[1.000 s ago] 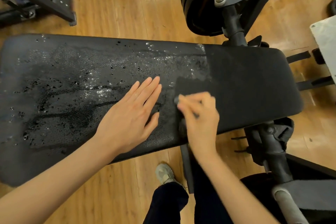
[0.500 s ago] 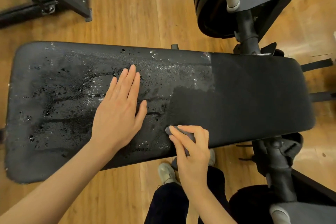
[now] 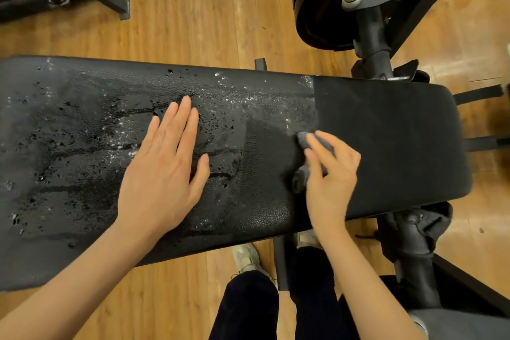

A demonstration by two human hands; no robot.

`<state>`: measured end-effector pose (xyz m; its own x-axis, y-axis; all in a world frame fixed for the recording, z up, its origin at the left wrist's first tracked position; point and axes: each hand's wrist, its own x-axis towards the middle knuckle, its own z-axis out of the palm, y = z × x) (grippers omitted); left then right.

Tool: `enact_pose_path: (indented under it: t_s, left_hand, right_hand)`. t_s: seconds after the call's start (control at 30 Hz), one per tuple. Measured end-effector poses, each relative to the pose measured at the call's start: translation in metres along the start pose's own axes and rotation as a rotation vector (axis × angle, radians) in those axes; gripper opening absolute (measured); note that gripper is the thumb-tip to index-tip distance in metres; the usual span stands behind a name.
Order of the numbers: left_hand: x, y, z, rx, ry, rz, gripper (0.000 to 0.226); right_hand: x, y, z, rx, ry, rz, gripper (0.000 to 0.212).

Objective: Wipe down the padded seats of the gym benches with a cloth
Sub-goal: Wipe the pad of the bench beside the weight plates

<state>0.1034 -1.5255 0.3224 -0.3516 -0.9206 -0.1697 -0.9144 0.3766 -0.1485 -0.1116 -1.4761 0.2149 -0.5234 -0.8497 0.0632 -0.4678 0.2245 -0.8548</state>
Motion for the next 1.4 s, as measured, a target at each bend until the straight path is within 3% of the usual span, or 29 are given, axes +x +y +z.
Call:
enact_pose_path:
  t_s: [0.1,0.2,0.3,0.4,0.5,0.6,0.7,0.8,0.9,1.0,1.1,1.2,1.27,1.4]
  left_hand:
    - [0.000,0.001,0.001,0.010,0.002,0.001,0.068]
    - [0.001,0.001,0.002,0.017,0.002,0.004,0.068]
    - [0.000,0.001,0.001,0.019,-0.002,0.003,0.068]
    - [0.001,0.001,0.001,0.015,-0.009,0.003,0.068]
    - [0.000,0.000,0.002,0.024,-0.008,0.003,0.068]
    - [0.001,0.001,0.001,0.024,-0.016,0.002,0.068]
    - [0.000,0.002,-0.001,0.021,-0.025,-0.002,0.068]
    - [0.000,0.002,0.000,0.018,-0.023,0.002,0.068]
    - [0.000,0.002,0.001,0.020,-0.018,-0.002,0.068]
    - [0.000,0.002,0.000,0.029,-0.029,-0.003,0.068]
    - [0.001,0.002,-0.001,0.024,-0.035,-0.001,0.068]
    - [0.000,0.002,0.000,0.020,-0.034,-0.005,0.068]
    - [0.000,0.002,0.000,0.024,-0.032,-0.005,0.068]
    - [0.001,0.003,-0.001,0.027,-0.039,-0.009,0.068]
  right_hand:
    - [-0.007,-0.031,0.023,0.056,0.115,0.199,0.025]
    - [-0.019,-0.063,0.036,0.078,-0.078,-0.018,0.028]
    - [0.004,-0.031,0.015,0.046,-0.255,-0.230,0.028]
    - [0.029,0.017,-0.009,-0.002,-0.094,-0.031,0.028]
    - [0.018,-0.008,0.009,-0.029,0.039,0.069,0.025]
    - [0.001,-0.063,0.041,0.112,-0.147,-0.160,0.020]
    - [0.014,-0.044,0.033,0.165,-0.249,-0.305,0.020]
    - [0.032,0.010,-0.001,0.083,-0.052,-0.040,0.019]
    - [0.025,-0.011,0.013,0.021,0.075,0.103,0.017]
    - [0.013,-0.056,0.041,0.116,-0.105,-0.100,0.016]
    - [0.035,-0.021,0.021,0.065,-0.158,-0.254,0.016]
    - [0.050,0.015,-0.007,0.012,0.034,0.075,0.018]
    - [0.043,-0.007,0.011,0.001,0.092,0.144,0.017]
    - [0.029,-0.060,0.046,0.118,-0.140,-0.141,0.015]
